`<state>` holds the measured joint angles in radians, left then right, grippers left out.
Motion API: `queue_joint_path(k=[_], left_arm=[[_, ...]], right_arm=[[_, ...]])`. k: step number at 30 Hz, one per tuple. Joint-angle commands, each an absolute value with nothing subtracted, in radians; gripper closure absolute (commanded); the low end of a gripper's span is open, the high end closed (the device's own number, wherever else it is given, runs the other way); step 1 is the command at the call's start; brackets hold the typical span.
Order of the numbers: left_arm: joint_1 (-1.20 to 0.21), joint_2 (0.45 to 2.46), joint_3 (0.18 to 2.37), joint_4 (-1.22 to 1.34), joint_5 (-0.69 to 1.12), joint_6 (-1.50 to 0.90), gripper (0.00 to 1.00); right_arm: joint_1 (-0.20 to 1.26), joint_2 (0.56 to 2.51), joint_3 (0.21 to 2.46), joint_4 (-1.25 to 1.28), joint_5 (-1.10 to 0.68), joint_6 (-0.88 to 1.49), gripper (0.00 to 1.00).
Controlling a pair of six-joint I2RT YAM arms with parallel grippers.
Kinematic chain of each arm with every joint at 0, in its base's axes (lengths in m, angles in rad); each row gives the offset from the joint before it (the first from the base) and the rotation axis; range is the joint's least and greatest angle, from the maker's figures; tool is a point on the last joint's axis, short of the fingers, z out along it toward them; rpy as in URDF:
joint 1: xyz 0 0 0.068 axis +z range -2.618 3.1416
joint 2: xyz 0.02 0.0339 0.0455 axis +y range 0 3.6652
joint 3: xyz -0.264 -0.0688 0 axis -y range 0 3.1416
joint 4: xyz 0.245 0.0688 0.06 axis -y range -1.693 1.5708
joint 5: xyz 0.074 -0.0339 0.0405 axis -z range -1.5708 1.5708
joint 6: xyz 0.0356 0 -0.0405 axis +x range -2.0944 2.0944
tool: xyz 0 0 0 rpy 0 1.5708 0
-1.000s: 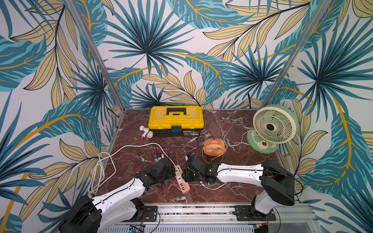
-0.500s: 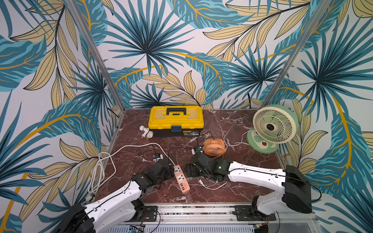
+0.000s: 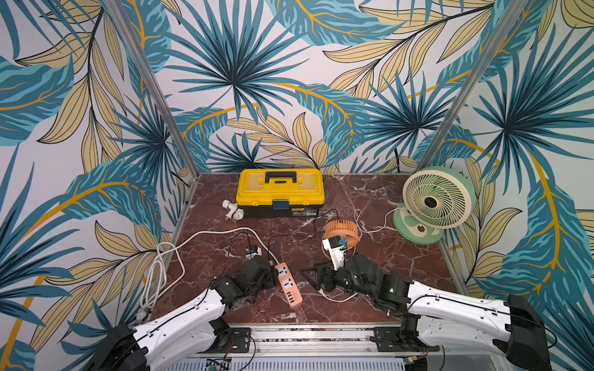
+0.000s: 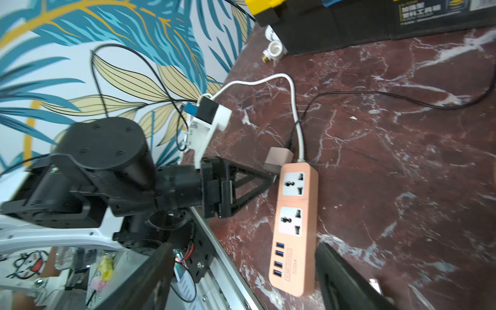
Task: Plug the desk fan into the power strip
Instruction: Pick up the plug from the center of the board.
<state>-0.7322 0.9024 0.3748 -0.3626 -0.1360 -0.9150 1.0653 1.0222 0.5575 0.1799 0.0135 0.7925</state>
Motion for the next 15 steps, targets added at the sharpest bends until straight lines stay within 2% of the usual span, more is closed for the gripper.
queue_joint_path(k=[1,4,6,15], left_arm=[[-0.737,0.911,0.369,-0.334,-0.149,-0.916,0.32],[-0.738,0.947,0.366,-0.311,-0.151,-0.916,0.32],[-0.738,0.981,0.371,-0.312,-0.172,-0.917,0.32],[-0.738,1.036,0.423,-0.371,-0.324,-0.951,0.37]], right_arm=[[1.056,1.024,0.529,0.253,0.017,0.818,0.16],[1.056,1.088,0.660,-0.080,0.224,0.815,0.16],[1.054,1.134,0.721,-0.200,0.298,0.809,0.16],[1.056,1.143,0.697,-0.181,0.289,0.825,0.18]])
